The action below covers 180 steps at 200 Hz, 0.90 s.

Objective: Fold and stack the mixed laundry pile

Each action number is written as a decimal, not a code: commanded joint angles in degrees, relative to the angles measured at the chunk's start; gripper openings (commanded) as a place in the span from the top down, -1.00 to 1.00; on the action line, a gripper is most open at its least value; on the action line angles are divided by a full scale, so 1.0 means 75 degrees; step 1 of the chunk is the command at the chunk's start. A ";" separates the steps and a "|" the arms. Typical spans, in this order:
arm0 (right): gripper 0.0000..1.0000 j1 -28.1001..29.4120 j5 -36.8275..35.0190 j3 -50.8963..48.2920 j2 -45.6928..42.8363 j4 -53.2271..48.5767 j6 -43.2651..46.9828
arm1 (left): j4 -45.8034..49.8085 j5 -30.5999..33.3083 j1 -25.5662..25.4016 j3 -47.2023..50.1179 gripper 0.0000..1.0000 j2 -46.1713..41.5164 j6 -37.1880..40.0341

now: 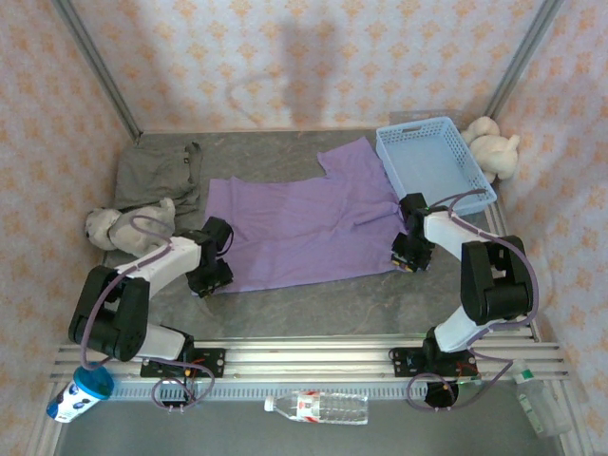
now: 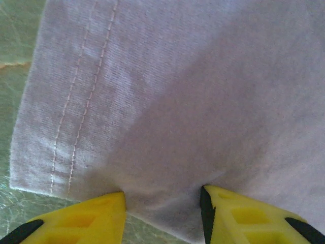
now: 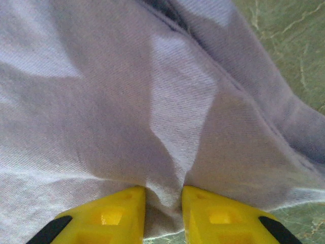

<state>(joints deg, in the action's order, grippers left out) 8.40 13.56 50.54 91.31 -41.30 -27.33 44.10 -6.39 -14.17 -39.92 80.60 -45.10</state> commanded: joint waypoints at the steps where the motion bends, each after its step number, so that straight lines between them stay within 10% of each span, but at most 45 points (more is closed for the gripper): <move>1: 0.47 0.0007 0.0067 -0.0344 0.0066 -0.0595 0.0072 | 0.0198 0.1140 0.0019 -0.0182 0.20 0.0400 -0.0033; 77: 0.47 0.0942 0.0142 -0.1127 -0.1462 -0.1772 -0.0387 | 0.0917 0.1290 0.1142 0.0332 0.27 -0.1169 0.0397; 180: 0.15 0.1061 0.0824 0.2835 0.0316 -0.0982 -0.0435 | -0.0016 -0.0043 -0.0762 -0.1802 0.17 0.0158 0.0357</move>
<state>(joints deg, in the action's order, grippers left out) 15.42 19.35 66.70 87.92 -52.58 -28.69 46.39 -4.73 -17.34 -52.27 77.36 -42.39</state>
